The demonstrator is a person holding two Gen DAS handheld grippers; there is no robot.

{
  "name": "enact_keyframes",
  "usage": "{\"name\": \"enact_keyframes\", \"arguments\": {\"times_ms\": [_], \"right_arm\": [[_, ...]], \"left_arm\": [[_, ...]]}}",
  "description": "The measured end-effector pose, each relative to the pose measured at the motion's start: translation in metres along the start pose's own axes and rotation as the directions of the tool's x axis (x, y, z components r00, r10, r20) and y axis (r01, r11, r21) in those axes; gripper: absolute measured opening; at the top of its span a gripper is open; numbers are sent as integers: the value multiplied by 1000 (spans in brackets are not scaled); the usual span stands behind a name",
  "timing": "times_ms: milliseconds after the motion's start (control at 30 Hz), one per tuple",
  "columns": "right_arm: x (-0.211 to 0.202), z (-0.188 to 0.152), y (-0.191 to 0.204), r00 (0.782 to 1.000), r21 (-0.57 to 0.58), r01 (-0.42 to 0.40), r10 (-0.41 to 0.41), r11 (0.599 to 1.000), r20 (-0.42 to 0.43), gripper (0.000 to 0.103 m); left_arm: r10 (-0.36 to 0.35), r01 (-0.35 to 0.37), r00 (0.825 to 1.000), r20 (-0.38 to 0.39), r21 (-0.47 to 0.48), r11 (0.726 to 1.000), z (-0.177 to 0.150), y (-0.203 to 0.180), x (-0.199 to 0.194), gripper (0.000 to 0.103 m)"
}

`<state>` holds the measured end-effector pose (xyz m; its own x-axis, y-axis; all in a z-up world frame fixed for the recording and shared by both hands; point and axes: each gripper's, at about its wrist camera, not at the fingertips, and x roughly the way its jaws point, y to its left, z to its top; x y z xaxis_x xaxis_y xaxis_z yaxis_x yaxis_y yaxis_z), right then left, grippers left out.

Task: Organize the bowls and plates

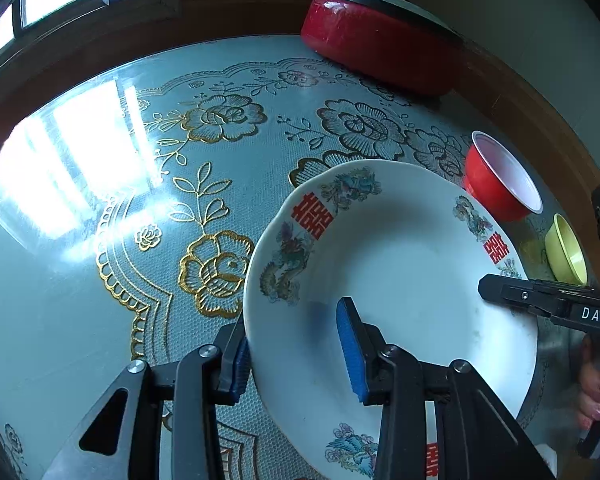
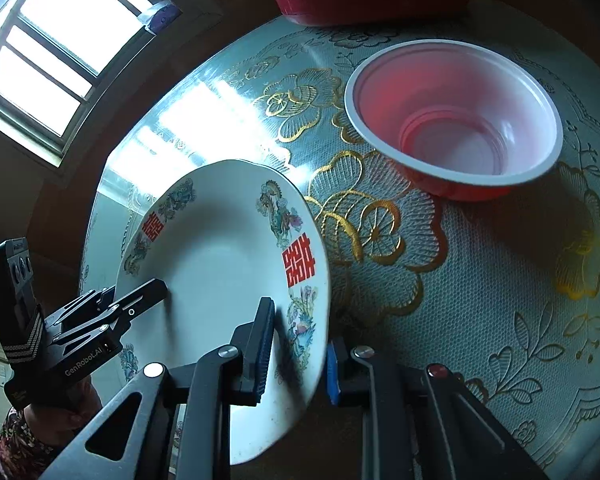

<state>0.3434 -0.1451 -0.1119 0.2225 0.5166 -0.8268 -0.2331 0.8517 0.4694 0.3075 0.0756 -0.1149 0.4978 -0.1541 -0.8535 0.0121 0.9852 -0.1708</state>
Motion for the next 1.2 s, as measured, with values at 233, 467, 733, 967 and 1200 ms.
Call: {"name": "enact_keyframes", "arguments": {"times_ms": [233,467,733,967,1200], "right_arm": [[0,-5,-7,999,0,-39,39,999,6,23],[-2,2,-1,1000,-43,4,-4,999,16,23],[-16,1,5,1000,-20,-14,15,1000,23,21],[-32,-6,11,999,1,-24,24,1000,38,21],[-59,-23,26,997,0,-33,33,999,72,20]], "left_arm": [[-23,22,1000,13,35,999,-11,1,-4,43],[22,-22,1000,19,-8,1000,-7,-2,0,44],[19,-19,999,49,10,1000,-11,-7,-16,43],[20,-22,997,79,27,999,-16,-15,-38,43],[7,-10,993,116,18,1000,-28,-21,-68,43]]}}
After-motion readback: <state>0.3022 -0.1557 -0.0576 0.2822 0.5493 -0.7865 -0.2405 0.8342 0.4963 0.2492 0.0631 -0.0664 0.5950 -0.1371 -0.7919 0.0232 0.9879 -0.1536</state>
